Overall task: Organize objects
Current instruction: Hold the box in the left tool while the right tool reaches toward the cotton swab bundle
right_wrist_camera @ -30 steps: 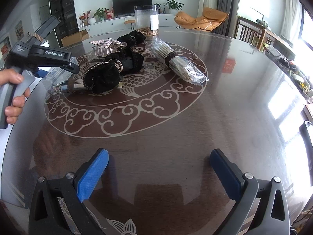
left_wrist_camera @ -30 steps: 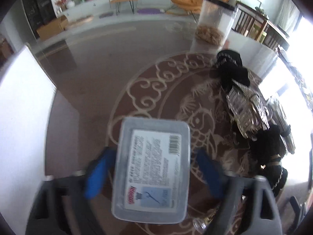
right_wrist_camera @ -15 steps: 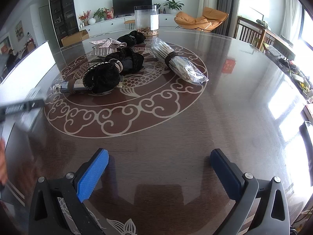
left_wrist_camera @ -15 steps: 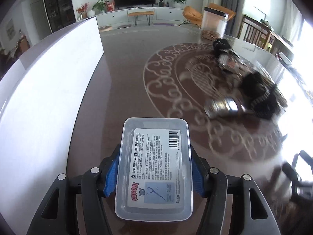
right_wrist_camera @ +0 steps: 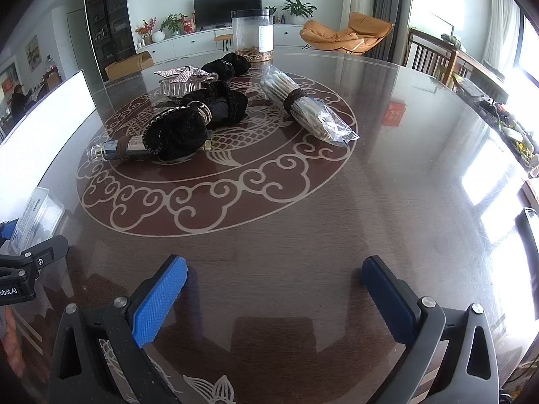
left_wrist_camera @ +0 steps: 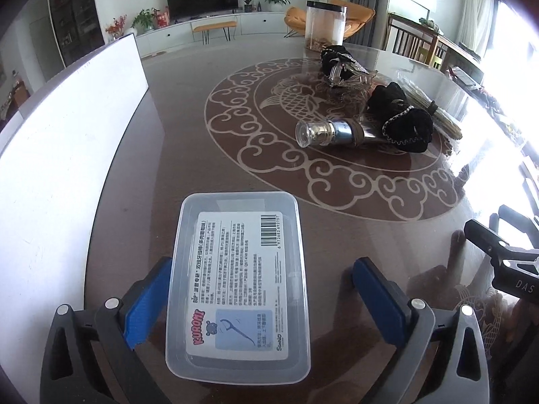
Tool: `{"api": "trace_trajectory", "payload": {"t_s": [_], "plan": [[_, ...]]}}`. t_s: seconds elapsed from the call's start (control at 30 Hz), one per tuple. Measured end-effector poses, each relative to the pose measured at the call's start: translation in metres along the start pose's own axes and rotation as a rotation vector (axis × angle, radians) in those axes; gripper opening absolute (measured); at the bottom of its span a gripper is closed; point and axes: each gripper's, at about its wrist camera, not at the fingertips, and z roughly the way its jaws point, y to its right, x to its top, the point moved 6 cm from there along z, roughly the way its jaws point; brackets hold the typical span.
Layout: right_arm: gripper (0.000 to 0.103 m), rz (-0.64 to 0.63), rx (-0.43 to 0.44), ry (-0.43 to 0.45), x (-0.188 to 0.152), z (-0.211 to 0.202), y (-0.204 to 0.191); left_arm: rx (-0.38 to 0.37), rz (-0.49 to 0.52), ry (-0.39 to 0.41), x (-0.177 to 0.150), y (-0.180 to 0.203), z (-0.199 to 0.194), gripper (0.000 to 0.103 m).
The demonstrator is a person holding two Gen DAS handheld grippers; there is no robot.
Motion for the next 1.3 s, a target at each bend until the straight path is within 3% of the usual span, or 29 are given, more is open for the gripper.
{"api": "trace_trajectory", "payload": {"t_s": [0.77,0.87,0.93,1.0,1.07,1.13,1.2,1.3], "plan": [[0.103,0.003,-0.005,0.002,0.000,-0.001,0.001,0.006,-0.007,0.007,-0.007,0.000,-0.006,0.103],[0.103,-0.018,0.019,-0.009,0.001,0.000,0.001,0.006,-0.007,0.008,-0.007,0.000,-0.006,0.103],[0.103,-0.011,0.084,-0.006,0.001,-0.003,0.002,0.006,-0.007,0.008,-0.007,0.000,-0.006,0.103],[0.102,0.128,0.195,0.046,0.014,-0.013,0.018,0.006,-0.008,0.008,-0.007,0.000,-0.006,0.103],[0.103,0.228,0.189,0.147,0.040,-0.028,0.040,0.006,-0.008,0.008,-0.007,0.000,-0.006,0.103],[0.103,0.120,0.132,0.208,0.076,-0.033,0.043,0.006,-0.007,0.008,-0.007,0.000,-0.006,0.103],[0.103,-0.027,0.072,0.148,0.107,-0.012,0.037,0.006,-0.007,0.008,-0.007,0.000,-0.006,0.103],[0.103,-0.131,0.032,0.010,0.132,0.034,0.031,0.006,-0.007,0.008,-0.007,0.000,-0.006,0.103]]}}
